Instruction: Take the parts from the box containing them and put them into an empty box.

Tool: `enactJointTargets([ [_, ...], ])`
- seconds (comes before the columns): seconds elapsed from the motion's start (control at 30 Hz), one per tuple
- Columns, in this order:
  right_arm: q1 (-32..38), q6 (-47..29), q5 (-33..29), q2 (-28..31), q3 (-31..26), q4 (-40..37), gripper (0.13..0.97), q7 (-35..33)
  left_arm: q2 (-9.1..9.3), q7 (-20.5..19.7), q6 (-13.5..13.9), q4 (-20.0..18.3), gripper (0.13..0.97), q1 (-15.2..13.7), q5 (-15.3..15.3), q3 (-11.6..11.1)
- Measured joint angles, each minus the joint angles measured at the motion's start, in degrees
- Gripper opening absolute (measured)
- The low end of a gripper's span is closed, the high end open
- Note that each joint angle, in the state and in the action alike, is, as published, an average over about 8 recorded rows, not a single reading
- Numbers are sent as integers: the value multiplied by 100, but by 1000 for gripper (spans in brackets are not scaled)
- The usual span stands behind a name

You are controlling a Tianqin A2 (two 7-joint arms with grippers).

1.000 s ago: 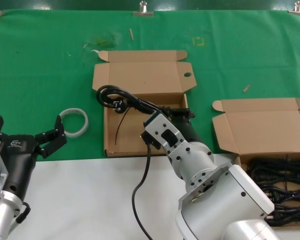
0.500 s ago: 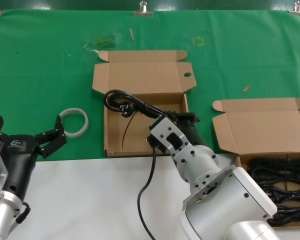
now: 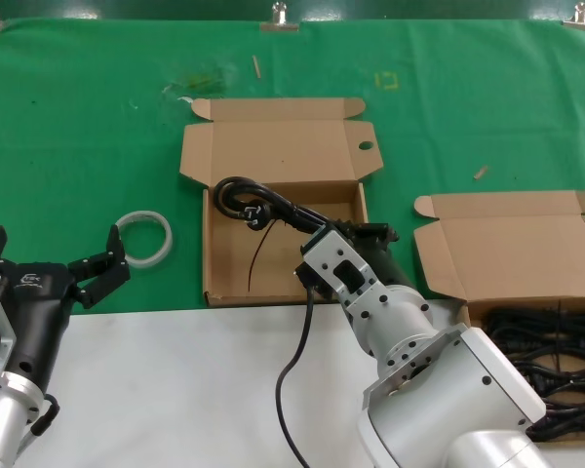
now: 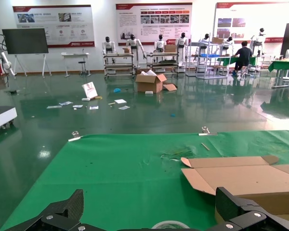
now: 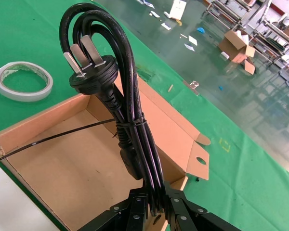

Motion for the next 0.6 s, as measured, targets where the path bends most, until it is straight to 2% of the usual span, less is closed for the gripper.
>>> enactJointTargets([
  [0.47,-2,1,0,0,7,-2,221,-8,0,0,0,0,965,0,0,0],
  [0.6,-2,1,0,0,7,-2,272,-8,0,0,0,0,965,0,0,0],
])
